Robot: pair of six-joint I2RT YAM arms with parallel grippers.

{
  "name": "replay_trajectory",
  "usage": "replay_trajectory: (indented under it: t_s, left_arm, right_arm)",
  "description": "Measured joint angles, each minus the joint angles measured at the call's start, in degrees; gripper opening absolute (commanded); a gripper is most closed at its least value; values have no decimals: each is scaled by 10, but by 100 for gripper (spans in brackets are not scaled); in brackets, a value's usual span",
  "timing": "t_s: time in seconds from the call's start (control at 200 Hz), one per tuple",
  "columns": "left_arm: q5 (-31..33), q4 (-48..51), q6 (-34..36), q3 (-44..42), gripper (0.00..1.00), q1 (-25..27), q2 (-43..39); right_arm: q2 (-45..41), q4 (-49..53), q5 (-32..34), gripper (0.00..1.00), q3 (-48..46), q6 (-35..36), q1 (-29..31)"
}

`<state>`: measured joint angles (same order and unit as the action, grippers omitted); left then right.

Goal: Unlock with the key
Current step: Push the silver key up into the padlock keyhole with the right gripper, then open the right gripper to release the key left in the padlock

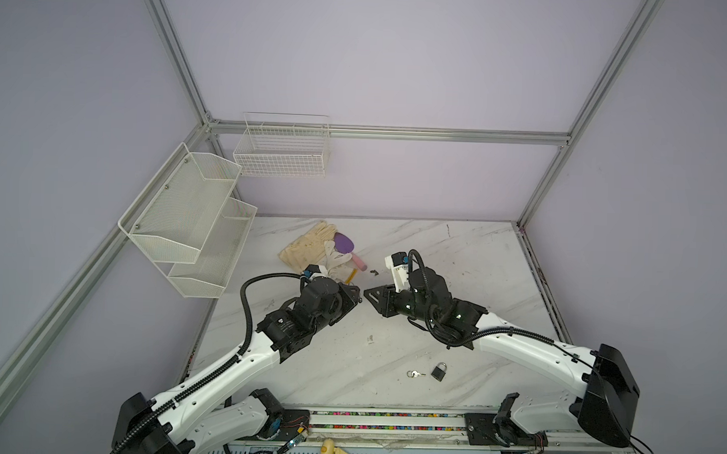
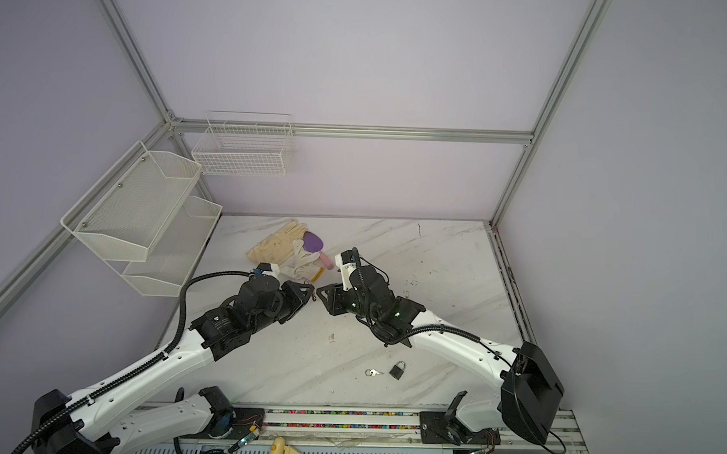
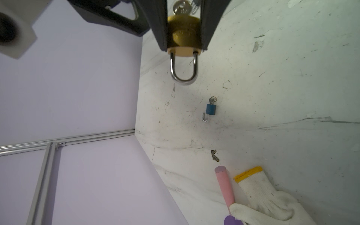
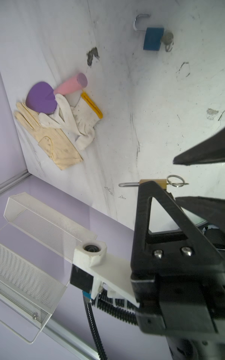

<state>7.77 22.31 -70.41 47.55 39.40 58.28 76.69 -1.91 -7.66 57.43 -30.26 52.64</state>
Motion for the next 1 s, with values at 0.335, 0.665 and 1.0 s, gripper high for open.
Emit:
replay_trajectory:
  t_s: [0.335, 0.665, 1.0]
  left_arm:
    - [-15, 28, 257, 0, 0, 0, -31]
    - [-45, -116, 524, -109, 0, 0, -81]
    - [-63, -202, 635, -144, 0, 0, -75]
  right_arm:
    - [12, 106, 4, 61, 74, 43, -39]
    - [103, 261, -1, 68, 204, 96, -38]
    - [176, 346, 27, 70, 308, 108, -14]
